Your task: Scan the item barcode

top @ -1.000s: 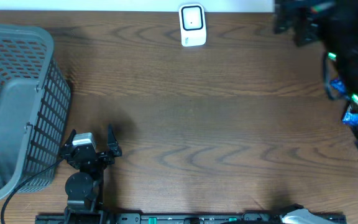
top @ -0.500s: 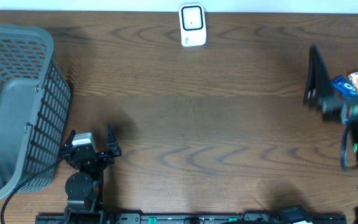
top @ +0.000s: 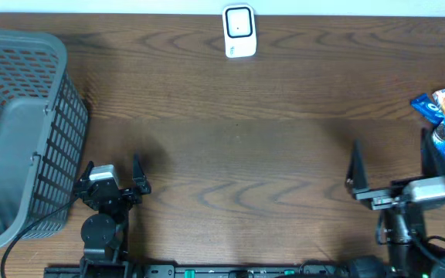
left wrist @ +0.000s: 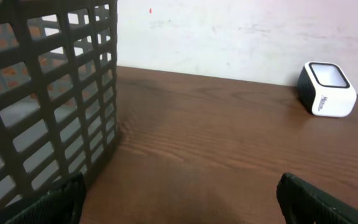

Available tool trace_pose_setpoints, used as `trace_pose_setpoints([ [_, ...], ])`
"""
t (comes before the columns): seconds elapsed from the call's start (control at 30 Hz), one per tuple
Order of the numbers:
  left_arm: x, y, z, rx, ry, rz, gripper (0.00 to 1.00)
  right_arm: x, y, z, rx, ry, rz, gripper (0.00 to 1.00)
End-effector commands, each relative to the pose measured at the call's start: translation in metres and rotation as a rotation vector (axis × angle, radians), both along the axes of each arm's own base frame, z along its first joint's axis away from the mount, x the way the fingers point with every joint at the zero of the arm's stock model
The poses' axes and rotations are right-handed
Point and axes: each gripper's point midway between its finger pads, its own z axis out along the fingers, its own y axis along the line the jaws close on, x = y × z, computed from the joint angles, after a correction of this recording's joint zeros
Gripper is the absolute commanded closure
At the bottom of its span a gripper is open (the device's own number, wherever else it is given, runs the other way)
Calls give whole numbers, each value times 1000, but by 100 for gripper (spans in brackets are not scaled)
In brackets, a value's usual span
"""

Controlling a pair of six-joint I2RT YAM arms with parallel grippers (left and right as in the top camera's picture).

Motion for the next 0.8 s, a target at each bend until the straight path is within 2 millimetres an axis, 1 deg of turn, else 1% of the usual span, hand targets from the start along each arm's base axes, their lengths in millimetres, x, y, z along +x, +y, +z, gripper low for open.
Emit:
trace_pose_setpoints([
  [0.0,0,2,-19,4,48,12,2,1,-5,-23,12,-7,-21,1],
  [0.13,0,2,-19,4,48,12,2,9,-12,-52,11,1,-58,1],
  [0.17,0,2,-19,4,48,12,2,13,-16,-68,9,19,-76,1],
  [0.3,0,2,-19,4,48,12,2,19,-22,-101,5,55,-105,1],
  [0.37,0,2,-19,4,48,12,2,23,-25,-117,4,74,-119,1],
  [0.5,0,2,-19,4,48,12,2,31,-28,-142,1,119,-135,1],
  [0.67,0,2,-19,4,48,12,2,38,-34,-177,-4,207,-161,1],
  [0.7,0,2,-19,4,48,12,2,39,-35,-185,-5,240,-167,1],
  [0.73,0,2,-19,4,48,12,2,40,-38,-198,-7,294,-185,1],
  [0.77,0,2,-19,4,48,12,2,40,-40,-205,-9,321,-190,1],
])
